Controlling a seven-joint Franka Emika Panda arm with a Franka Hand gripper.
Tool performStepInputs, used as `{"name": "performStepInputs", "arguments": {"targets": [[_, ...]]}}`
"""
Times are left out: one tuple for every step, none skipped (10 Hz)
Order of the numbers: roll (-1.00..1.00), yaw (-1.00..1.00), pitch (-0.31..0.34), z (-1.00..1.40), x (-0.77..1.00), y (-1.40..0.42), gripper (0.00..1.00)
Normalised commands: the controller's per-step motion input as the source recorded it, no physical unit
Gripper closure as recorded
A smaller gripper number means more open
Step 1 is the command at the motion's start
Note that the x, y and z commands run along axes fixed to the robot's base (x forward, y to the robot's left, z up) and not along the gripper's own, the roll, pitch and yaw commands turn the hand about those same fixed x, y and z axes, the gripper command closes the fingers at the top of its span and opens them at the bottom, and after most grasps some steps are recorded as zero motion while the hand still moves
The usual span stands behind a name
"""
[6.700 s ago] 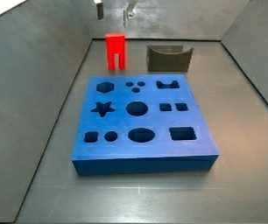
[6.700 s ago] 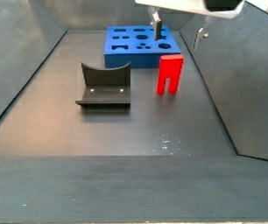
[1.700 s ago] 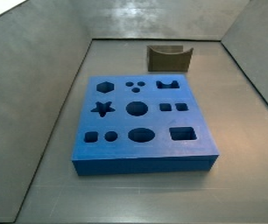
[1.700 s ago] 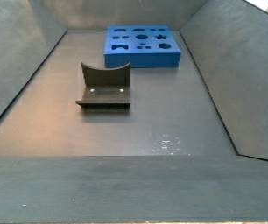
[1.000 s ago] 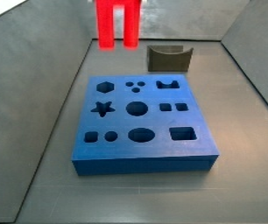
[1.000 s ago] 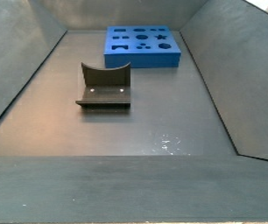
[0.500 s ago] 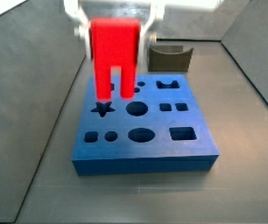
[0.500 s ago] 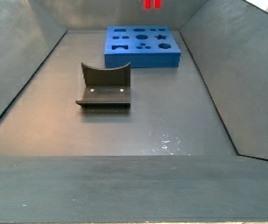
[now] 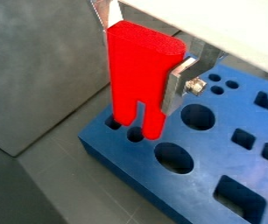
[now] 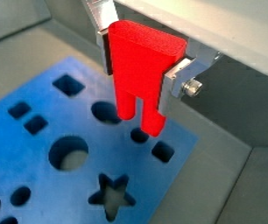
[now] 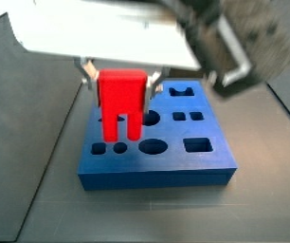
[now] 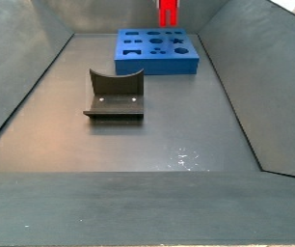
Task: Pick up the square-circle object. Move up. Rotate the square-circle object. Move to above the board. Insert the square-circle object.
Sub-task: Insert the square-circle object.
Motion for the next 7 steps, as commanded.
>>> {"name": "performStepInputs", "arguments": {"targets": [[0.11,0.09,-0.09,-0.38,-0.1,0.0,1.0],[0.06,0.01,-0.133,-0.37,-0.18,-0.01,1.0],[0.04,0.01,-0.15,-0.37,-0.18,-0.06,1.0],[0.03,0.01,-0.113,-0.31,-0.14,-0.04,1.0],[0.06,0.0,-0.126,-0.28,-0.26,-0.16,1.0],[0.06,0.0,-0.14,-0.27,-0.38,-0.22,1.0],[0.01,0.0,-0.11,-0.2,-0.3,-0.1,1.0]]}}
